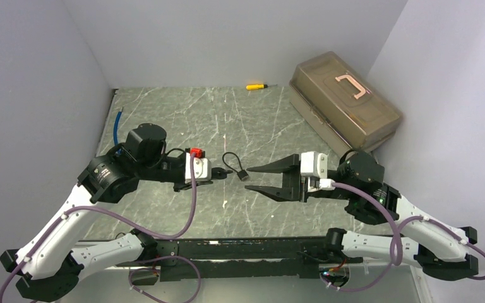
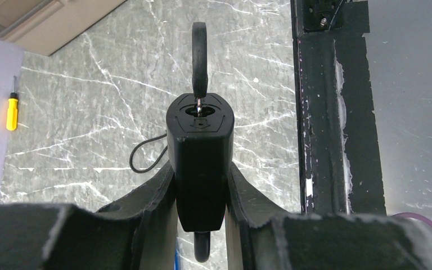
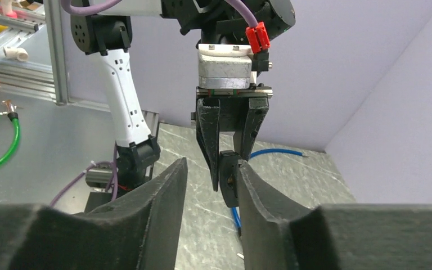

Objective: Unlock with the key

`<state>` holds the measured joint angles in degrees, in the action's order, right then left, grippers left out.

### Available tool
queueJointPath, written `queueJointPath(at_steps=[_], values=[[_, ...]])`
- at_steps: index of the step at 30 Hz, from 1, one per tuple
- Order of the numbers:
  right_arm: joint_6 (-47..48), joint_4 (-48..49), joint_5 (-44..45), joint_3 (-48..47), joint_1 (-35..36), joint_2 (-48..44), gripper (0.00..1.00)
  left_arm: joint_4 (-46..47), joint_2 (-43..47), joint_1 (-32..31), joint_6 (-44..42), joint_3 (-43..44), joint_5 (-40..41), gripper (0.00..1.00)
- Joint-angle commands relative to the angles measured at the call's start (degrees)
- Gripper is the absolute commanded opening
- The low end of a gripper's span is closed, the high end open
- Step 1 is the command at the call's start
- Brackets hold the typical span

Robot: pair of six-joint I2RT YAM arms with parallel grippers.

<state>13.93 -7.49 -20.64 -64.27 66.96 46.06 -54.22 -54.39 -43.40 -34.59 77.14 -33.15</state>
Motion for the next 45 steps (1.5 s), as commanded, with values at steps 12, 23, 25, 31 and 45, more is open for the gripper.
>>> queueJointPath(at_steps=[12,23,25,31,45], values=[[2.5,-2.0,-0.3,-2.1,0.2,4.3,0.33,2.9,-0.8,0.3,0.3,5.4,-7.1,0.00],[2.6,-0.2,2.5,-1.3,-0.4,4.3,0.33,1.3,-1.0,0.3,-1.0,6.0,-9.8,0.00],[2.6,0.3,2.6,-1.5,-0.5,4.7,0.33,1.1,-1.1,0.3,-1.3,6.1,-10.0,0.00],[3.0,-0.4,2.0,-2.2,-0.8,6.1,0.30,1.0,-1.0,0.3,-1.2,6.0,-10.7,0.00],[2.1,-0.9,-0.7,-2.6,-1.8,7.8,0.00,1.3,-0.6,0.3,-0.9,5.6,-10.8,0.00]])
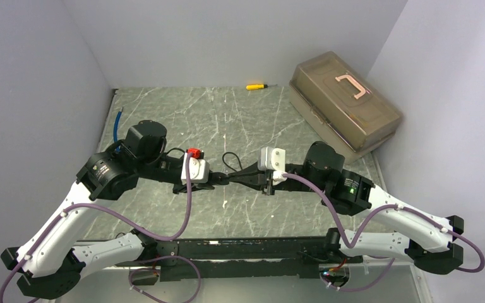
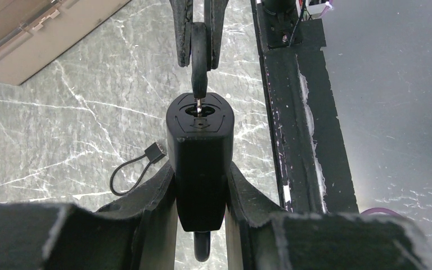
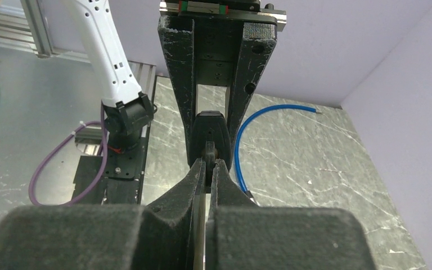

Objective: Unlock with the key

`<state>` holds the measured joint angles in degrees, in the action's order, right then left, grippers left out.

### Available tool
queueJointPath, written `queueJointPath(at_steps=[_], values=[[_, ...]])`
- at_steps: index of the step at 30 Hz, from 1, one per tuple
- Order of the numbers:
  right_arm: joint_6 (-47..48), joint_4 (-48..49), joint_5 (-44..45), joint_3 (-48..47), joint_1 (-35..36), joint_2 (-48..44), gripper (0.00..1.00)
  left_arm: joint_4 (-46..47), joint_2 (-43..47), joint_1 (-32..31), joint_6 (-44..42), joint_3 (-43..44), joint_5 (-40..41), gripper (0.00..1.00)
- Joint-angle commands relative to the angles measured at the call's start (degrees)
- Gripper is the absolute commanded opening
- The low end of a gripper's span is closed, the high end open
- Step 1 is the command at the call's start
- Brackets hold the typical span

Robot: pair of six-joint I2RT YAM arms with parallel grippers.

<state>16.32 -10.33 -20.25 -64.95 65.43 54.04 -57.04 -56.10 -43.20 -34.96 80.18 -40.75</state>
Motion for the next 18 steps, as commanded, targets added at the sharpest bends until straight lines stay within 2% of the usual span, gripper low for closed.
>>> queueJointPath(at_steps=[1,18], values=[[-0.3,1.7,-1.2,-1.9,-0.3,0.0,0.00,4.2,1.2,0.1,-0.5,2.6,-3.2,0.00],[-4.0,6.4,-4.9,3.5,-0.6,5.2,0.00,10.5,-2.6,0.3,9.3,10.5,-6.7,0.00]])
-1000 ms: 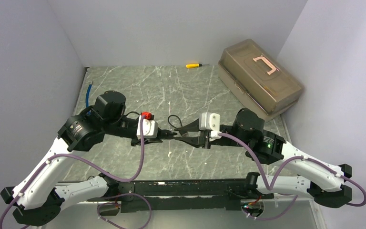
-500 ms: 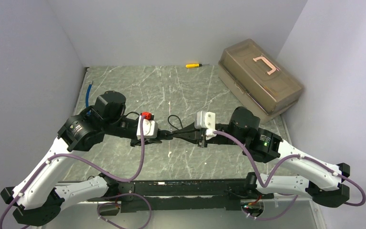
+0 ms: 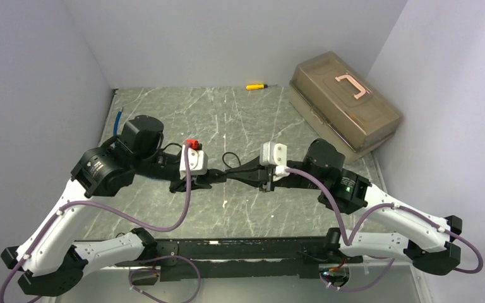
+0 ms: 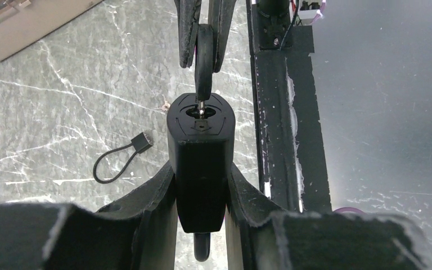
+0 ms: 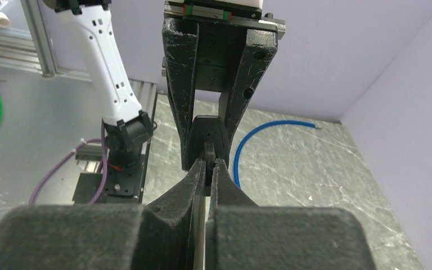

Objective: Unlock with the key

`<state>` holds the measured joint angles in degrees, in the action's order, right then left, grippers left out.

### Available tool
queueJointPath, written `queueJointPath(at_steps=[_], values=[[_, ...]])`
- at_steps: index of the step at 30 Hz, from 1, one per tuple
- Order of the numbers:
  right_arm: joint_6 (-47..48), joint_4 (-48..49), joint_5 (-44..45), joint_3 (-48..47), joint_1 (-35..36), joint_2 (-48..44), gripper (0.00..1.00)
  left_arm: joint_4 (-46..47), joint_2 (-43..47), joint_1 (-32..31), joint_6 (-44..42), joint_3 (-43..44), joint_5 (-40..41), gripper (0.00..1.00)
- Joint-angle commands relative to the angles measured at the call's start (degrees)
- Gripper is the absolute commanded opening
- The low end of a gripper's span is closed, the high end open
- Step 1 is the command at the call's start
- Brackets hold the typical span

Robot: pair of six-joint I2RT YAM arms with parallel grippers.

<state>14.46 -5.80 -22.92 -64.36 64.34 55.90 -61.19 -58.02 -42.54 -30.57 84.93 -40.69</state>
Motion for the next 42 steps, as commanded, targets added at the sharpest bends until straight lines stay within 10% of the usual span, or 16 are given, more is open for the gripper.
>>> queueJointPath(at_steps=[1,15,42], values=[[-2.5,2.5,-2.3,3.5,0.5,3.5,0.00,15.2,-0.9,-0.3,5.7,6.5,-7.0,0.00],[-8.9,9.3,-4.7,9.1,0.2,3.7,0.00,20.7,-5.2,2.0,9.8,16.5,-6.2,0.00],[-32.8,-3.5,3.2,-5.0,-4.1,13.6,0.00,27.7,-0.3,-1.7,-8.4,5.9,18.0,0.00]])
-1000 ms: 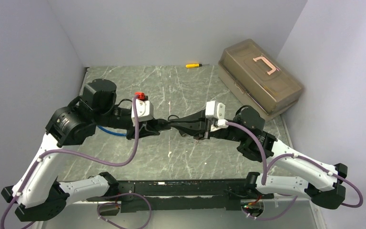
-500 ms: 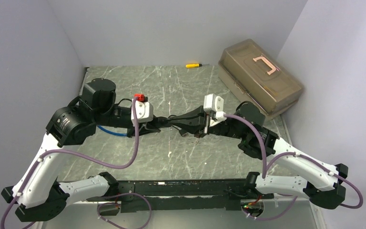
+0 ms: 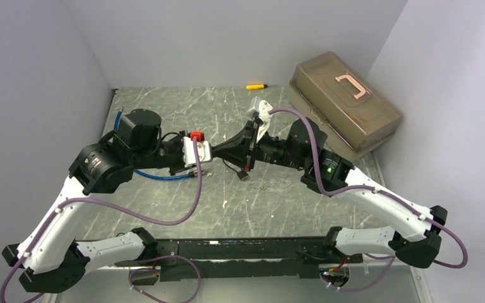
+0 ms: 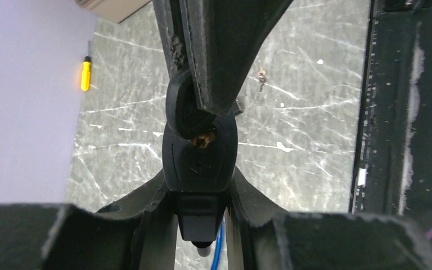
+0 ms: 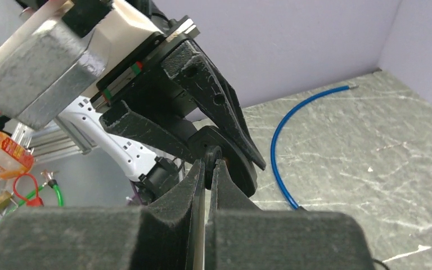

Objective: Unlock with the key

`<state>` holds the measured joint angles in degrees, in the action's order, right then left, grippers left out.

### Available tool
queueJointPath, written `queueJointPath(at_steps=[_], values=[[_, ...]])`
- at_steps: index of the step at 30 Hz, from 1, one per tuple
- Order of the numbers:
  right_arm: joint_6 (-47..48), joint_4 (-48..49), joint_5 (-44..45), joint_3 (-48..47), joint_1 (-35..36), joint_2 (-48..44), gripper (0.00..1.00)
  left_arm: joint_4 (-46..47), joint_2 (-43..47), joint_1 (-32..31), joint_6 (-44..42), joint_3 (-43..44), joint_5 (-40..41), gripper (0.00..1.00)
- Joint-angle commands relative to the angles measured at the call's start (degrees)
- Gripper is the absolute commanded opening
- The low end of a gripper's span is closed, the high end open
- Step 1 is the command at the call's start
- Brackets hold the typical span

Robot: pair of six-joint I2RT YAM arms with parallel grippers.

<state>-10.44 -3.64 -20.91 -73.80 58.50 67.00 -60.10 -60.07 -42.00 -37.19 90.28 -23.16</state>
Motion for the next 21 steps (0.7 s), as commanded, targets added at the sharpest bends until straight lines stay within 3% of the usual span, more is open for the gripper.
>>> queueJointPath(at_steps=[1,7,14,17,21], values=[[-8.3,-5.6,2.3,5.1,1.7,2.1,0.00,28.1,2.2,-2.3,-1.7,0.0,2.7,0.00],[-10.5,-2.5,2.8,7.9,1.7,0.5,0.01,29.3,2.5,-2.5,-2.1,-1.1,5.0,0.00],[5.3,-1.8,1.8,9.5,1.7,-8.2,0.52,21.8,2.3,-2.5,2.2,-0.2,-3.4,0.00],[12.9,-2.5,-0.4,10.3,1.7,-11.9,0.60,17.3,1.5,-2.5,3.0,1.1,-9.3,0.00],[17.8,-5.7,-3.0,8.9,1.7,-11.8,0.62,13.9,0.2,-2.5,3.8,3.3,-14.6,0.00]])
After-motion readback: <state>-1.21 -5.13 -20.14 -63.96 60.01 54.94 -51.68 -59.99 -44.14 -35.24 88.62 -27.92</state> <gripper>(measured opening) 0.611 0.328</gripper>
